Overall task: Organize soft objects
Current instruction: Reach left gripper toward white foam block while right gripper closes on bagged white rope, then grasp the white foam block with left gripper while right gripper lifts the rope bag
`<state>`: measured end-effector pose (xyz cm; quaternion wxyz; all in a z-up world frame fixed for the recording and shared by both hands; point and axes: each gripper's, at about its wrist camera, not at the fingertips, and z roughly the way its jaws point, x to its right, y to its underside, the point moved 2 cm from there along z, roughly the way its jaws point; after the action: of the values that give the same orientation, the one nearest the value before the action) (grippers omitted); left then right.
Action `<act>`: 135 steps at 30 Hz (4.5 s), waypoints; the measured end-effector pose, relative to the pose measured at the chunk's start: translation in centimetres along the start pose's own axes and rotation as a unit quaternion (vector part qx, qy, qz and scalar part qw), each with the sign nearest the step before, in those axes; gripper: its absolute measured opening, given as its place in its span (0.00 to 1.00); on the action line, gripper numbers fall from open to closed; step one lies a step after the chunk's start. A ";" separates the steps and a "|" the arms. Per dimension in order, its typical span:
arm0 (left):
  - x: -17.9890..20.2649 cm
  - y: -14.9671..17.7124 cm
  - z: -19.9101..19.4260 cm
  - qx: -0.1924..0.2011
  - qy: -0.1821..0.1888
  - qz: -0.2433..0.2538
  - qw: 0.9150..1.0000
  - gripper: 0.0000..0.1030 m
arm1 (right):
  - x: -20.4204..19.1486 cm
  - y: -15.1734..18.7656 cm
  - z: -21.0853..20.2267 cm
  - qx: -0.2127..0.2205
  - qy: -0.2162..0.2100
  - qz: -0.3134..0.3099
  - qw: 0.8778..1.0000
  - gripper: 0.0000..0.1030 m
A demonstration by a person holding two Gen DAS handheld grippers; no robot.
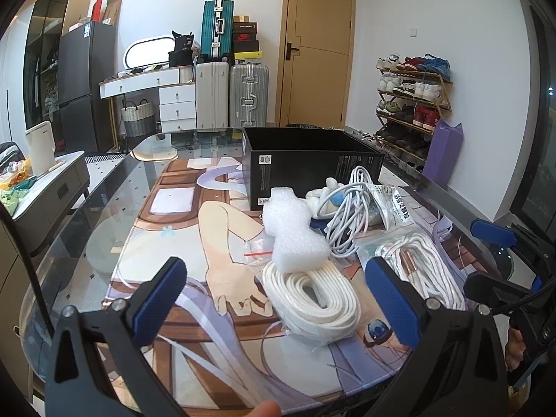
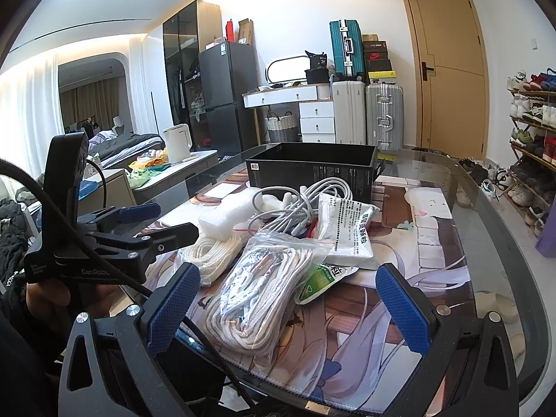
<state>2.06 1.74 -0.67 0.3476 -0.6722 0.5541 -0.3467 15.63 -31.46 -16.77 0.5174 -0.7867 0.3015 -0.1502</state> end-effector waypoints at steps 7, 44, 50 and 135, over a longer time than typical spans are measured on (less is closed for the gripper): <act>0.1 -0.1 -0.1 0.006 -0.001 0.006 1.000 1.00 | 0.1 -0.1 0.0 0.000 0.003 0.001 1.000 1.00; -0.5 -1.2 0.4 0.015 0.002 0.016 1.000 1.00 | -1.6 0.6 2.8 -0.047 0.002 -0.010 0.999 1.00; -0.5 -1.4 0.6 0.010 0.009 0.022 1.000 1.00 | -2.6 1.1 3.9 -0.065 0.009 -0.027 0.997 1.00; 1.1 -3.5 6.1 -0.086 0.055 0.015 0.995 0.32 | 1.2 -2.0 1.3 0.009 0.043 0.021 0.999 0.40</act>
<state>9.22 1.67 -0.76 0.2627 -0.6712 0.6101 -0.3290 17.93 -30.72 -15.60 0.5143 -0.7683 0.3382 -0.1755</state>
